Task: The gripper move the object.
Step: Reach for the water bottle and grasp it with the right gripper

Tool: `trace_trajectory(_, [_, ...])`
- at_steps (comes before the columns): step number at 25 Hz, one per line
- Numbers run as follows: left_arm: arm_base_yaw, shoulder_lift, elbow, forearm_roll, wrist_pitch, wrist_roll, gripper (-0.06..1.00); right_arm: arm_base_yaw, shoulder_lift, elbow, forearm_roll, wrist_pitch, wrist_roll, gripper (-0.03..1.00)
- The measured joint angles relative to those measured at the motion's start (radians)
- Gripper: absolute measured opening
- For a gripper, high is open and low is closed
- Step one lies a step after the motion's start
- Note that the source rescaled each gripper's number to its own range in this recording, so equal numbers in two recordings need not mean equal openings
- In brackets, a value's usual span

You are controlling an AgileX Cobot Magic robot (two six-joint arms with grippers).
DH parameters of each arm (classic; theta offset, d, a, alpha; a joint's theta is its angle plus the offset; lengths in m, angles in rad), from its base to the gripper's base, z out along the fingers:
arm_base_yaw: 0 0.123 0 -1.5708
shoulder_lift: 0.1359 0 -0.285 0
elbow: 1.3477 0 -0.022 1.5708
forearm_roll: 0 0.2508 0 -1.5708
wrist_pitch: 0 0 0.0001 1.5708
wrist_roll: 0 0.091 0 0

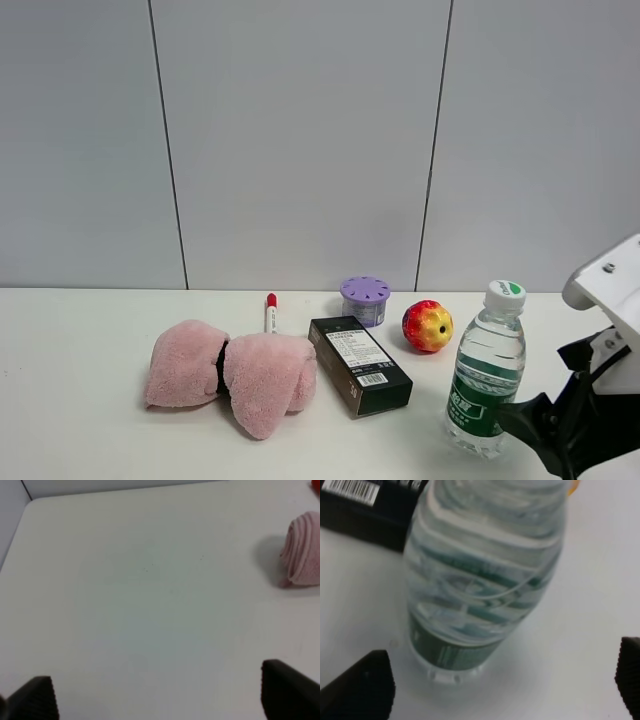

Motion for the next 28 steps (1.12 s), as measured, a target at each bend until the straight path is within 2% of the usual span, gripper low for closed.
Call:
trace_trajectory(2, [0.000, 0.000, 0.000, 0.000, 0.000, 0.000, 1.00, 0.000, 0.001, 0.013, 0.030, -0.048, 0.000, 0.94])
trace_trajectory(6, [0.000, 0.000, 0.000, 0.000, 0.000, 0.000, 1.00, 0.000, 0.013, 0.016, 0.062, -0.085, 0.000, 0.86])
trace_trajectory(11, [0.000, 0.000, 0.000, 0.000, 0.000, 0.000, 1.00, 0.000, 0.117, 0.014, 0.003, -0.142, 0.043, 0.83])
trace_trajectory(17, [0.000, 0.000, 0.000, 0.000, 0.000, 0.000, 1.00, 0.000, 0.236, 0.013, -0.064, -0.258, 0.096, 0.83])
trace_trajectory(28, [0.000, 0.000, 0.000, 0.000, 0.000, 0.000, 1.00, 0.000, 0.336, 0.013, -0.063, -0.429, 0.097, 0.83])
